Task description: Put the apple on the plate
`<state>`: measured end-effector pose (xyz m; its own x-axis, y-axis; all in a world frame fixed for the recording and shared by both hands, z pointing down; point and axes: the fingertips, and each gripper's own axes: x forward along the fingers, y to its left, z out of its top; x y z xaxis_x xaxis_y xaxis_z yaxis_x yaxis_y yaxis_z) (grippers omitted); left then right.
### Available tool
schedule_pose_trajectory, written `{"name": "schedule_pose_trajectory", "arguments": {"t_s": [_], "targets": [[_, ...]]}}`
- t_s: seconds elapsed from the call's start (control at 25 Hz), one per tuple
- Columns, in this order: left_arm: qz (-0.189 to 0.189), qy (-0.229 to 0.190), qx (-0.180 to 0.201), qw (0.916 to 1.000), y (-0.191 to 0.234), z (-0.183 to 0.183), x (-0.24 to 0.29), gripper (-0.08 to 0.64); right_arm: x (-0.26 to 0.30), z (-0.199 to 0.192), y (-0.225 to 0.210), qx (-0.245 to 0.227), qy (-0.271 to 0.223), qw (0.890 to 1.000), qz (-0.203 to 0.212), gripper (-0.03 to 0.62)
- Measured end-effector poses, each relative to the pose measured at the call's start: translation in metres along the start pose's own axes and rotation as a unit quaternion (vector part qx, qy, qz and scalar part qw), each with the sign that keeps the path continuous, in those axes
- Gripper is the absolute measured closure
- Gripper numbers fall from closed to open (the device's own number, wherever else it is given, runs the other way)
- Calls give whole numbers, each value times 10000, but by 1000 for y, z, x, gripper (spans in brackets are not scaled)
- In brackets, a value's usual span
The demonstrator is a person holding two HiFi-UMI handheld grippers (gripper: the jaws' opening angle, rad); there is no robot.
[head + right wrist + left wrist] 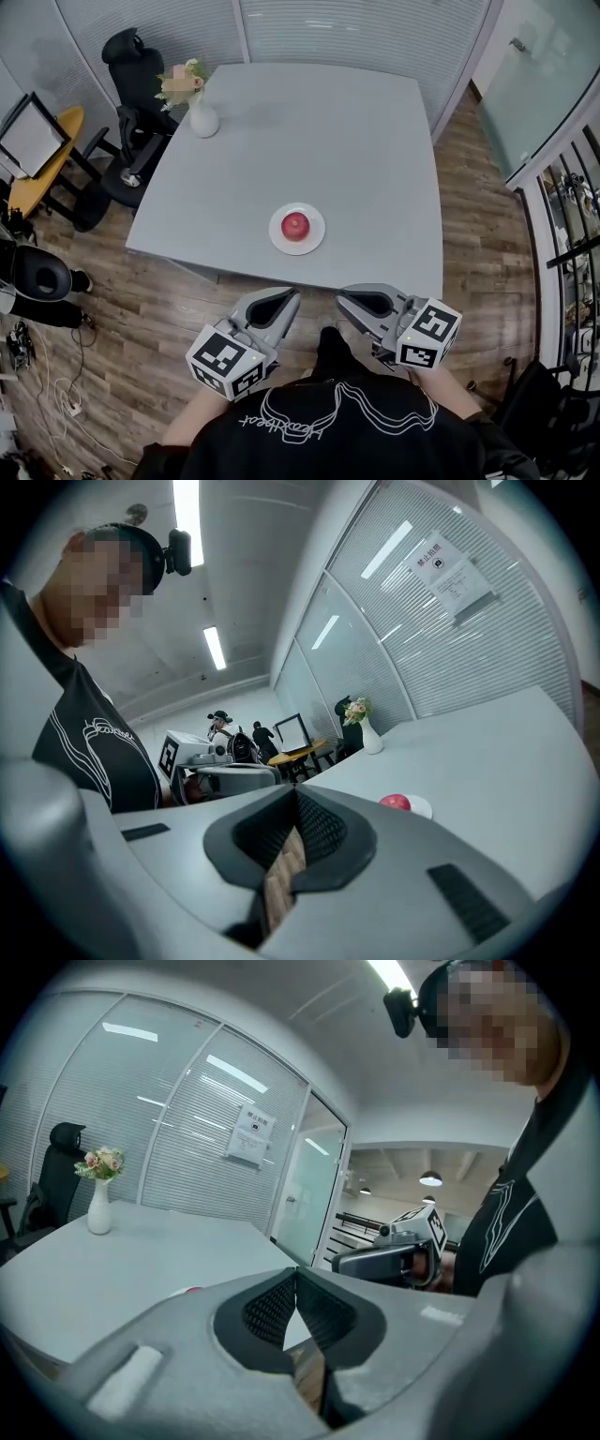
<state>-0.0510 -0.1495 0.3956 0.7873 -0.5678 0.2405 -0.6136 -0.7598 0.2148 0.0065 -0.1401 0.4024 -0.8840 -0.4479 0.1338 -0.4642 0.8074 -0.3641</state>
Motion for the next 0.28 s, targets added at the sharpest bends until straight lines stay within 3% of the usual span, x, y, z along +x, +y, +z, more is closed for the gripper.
{"name": "schedule_pose_trajectory", "arguments": {"t_s": [0.28], "targets": [[-36, 36, -1, 10000, 2, -1, 6, 545, 0, 3, -6, -1, -4, 10000, -65, 584]]}}
